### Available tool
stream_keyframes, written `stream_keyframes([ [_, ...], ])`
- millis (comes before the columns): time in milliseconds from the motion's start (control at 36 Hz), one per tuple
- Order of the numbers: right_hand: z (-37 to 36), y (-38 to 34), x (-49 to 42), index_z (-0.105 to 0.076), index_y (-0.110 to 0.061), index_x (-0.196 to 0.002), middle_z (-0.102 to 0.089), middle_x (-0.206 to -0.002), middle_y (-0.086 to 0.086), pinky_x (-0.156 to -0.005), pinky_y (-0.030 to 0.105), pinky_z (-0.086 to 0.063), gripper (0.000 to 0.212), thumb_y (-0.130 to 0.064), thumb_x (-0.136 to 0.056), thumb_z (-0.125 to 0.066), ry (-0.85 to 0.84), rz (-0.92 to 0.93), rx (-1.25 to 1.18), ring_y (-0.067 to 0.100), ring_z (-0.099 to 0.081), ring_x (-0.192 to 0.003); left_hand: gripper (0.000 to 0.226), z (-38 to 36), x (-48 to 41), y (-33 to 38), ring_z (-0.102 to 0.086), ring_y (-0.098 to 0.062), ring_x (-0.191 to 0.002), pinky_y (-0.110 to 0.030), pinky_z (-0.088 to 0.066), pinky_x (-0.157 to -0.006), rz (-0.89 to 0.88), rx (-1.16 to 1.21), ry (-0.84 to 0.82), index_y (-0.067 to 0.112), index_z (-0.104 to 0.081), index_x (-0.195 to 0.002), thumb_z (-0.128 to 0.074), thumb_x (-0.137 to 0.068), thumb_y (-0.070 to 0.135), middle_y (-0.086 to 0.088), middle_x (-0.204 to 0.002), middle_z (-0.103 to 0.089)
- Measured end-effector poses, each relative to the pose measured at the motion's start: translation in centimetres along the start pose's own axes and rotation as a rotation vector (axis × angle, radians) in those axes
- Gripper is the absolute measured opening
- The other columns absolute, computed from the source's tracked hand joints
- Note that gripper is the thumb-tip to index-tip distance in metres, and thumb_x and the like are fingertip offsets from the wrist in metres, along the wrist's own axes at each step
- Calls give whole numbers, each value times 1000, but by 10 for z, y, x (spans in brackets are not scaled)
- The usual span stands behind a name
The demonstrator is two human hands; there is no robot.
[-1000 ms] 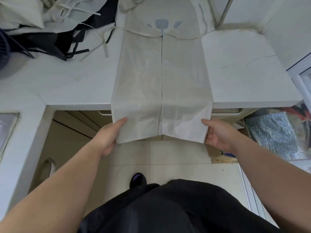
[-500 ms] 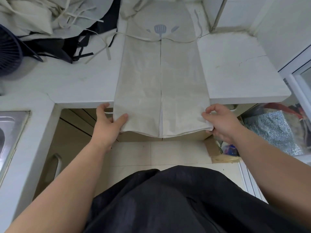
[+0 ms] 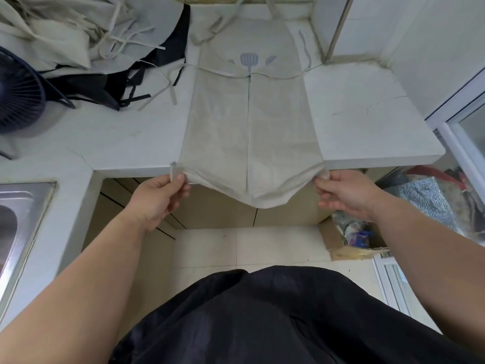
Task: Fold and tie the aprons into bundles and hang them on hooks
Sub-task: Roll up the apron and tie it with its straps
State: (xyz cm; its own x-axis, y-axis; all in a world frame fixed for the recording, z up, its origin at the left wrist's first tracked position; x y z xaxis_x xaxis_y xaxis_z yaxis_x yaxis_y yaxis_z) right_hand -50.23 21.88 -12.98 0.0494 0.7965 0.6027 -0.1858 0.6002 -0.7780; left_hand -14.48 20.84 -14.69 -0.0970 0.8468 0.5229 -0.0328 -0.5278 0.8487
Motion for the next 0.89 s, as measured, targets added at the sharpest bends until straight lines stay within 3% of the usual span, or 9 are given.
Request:
stream_keyframes([
  [167, 11, -2, -8, -58, -11, -80, -52, -79, 6, -80, 33, -55, 21, -26, -93, -58, 103, 3, 75, 14, -53, -74, 28, 8, -16, 6, -42, -14, -65, -24, -40, -63, -47, -182, 134, 12, -60, -82, -53, -97, 35, 0, -71, -47],
  [278, 9, -1, -15, -56, -15, -81, -49, -78, 5, -89, 42, -54, 18, -26, -95, -55, 125, -37, 100, 15, -49, -75, 35, 6, -28, 11, -38, -21, -69, -31, -39, -70, -51, -348, 182, 13, -45, -76, -45, -99, 40, -2, -71, -40],
  [361, 7, 0, -17, -56, -13, -97, -47, -84, 4, -89, 43, -52, 16, -27, -98, -51, 137, -97, 87, 18, -48, -82, 41, 4, -32, 15, -38, -22, -72, -32, -33, -67, -38, -451, 206, 11, -40, -72, -37, -100, 41, -4, -73, -40],
  [417, 6, 1, -18, -52, -9, -118, -52, -96, 8, -85, 41, -52, 29, -31, -99, -49, 148, -120, 81, 22, -55, -94, 40, 3, -31, 17, -40, -22, -75, -31, -34, -64, -34, -468, 218, 8, -45, -79, -35, -101, 40, -4, -75, -41],
  [556, 8, -3, -20, -49, 2, -128, -55, -116, 22, -89, 42, -52, 45, -32, -98, -49, 223, -115, 50, 35, -55, -110, 35, 4, -32, 15, -52, -24, -72, -38, -48, -83, -23, -347, 234, 6, -55, -82, -44, -99, 35, -5, -76, -56],
  [667, 13, -5, -26, -56, 0, -104, -52, -94, 15, -65, 31, -54, 30, -26, -92, -61, 287, -62, 8, 21, -55, -81, 30, 4, -33, 22, -55, -22, -63, -32, -45, -71, -88, -328, 287, 9, -52, -73, -55, -94, 30, -7, -68, -62],
  [750, 19, -8, -29, -40, -13, -77, -35, -74, 8, -47, 24, -45, 25, -17, -91, -61, 342, -45, 34, 17, -43, -61, 23, 4, -33, 27, -54, -16, -54, -24, -46, -58, -82, -244, 315, 12, -48, -97, -63, -90, 28, -6, -78, -60],
  [833, 22, -13, -32, -23, -21, -72, -20, -70, 1, -44, 28, -31, 41, -7, -89, -57, 353, 3, 86, 17, -26, -55, 21, 2, -34, 33, -48, -17, -52, -25, -41, -54, -90, -287, 285, 18, -40, -108, -55, -93, 22, -5, -71, -53],
  [889, 24, -18, -34, -27, -19, -75, -25, -70, 3, -44, 28, -31, 31, -5, -89, -51, 360, 28, 153, 18, -28, -54, 13, -2, -34, 39, -44, -18, -53, -25, -36, -51, -116, -350, 244, 21, -41, -107, -45, -95, 16, -5, -67, -48],
])
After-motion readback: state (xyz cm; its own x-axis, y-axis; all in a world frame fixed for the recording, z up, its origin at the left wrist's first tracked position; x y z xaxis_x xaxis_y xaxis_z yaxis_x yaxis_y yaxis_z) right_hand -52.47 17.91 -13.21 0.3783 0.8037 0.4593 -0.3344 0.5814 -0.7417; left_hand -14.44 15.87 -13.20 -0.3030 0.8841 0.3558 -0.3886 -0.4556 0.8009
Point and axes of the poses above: each hand's wrist, its own x-axis away from the middle knuckle, its own z-axis out of the back of the hand, y = z × x, the point moved 8 cm from there along -x, towards the middle knuckle
